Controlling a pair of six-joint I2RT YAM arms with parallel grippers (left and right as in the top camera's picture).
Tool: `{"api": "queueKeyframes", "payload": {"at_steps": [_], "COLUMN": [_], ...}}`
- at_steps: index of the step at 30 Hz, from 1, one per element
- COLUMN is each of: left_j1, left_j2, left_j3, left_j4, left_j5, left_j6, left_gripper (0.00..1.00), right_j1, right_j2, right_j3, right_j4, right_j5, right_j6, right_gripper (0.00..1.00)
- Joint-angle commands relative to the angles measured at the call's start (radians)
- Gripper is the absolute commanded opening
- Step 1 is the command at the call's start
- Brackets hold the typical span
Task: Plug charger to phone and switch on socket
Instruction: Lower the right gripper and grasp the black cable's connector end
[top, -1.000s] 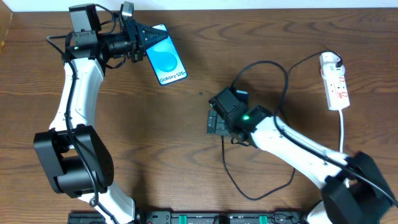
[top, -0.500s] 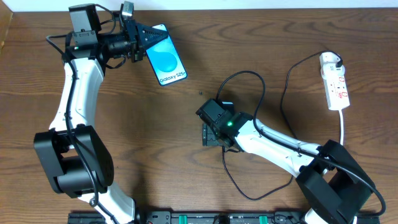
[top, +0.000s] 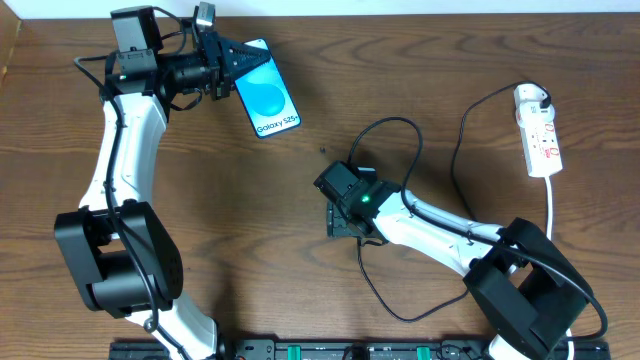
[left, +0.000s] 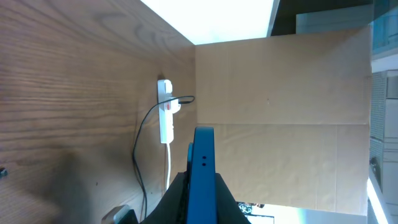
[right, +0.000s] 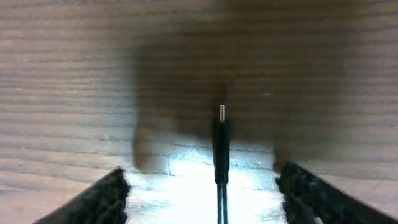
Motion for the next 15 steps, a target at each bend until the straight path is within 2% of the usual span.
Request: {"api": "queueKeyframes", "payload": {"at_steps": [1,2,7,12,15], "left_j1": [0.005,0.005,0.005,0.005,0.005], "left_j2": [-0.027,-0.027,-0.027,-0.027,-0.027], "left_j3": [-0.002,-0.002,-0.002,-0.002,-0.002], "left_j4": [0.005,0.005,0.005,0.005,0.005], "left_j5": [0.043,0.043,0.043,0.043,0.043], "left_j6": [0.014,0.014,0.013,0.013,0.013], "left_gripper": [0.07,0.08,0.07,0.07,0.08], "right_j1": [0.003,0.003,0.003,0.003,0.003], "right_j2": [0.003,0.003,0.003,0.004,0.011], "right_j3": [-0.005,-0.005,-0.005,-0.006,-0.006], "right_j4": [-0.002,-0.002,-0.002,-0.002,0.001], "right_j5": [0.013,0.013,0.022,0.032,0.036], "right_j6": [0.01,0.01,0.01,0.01,0.01], "right_gripper": [0.62,0.58,0.53,0.43,0.43]}}
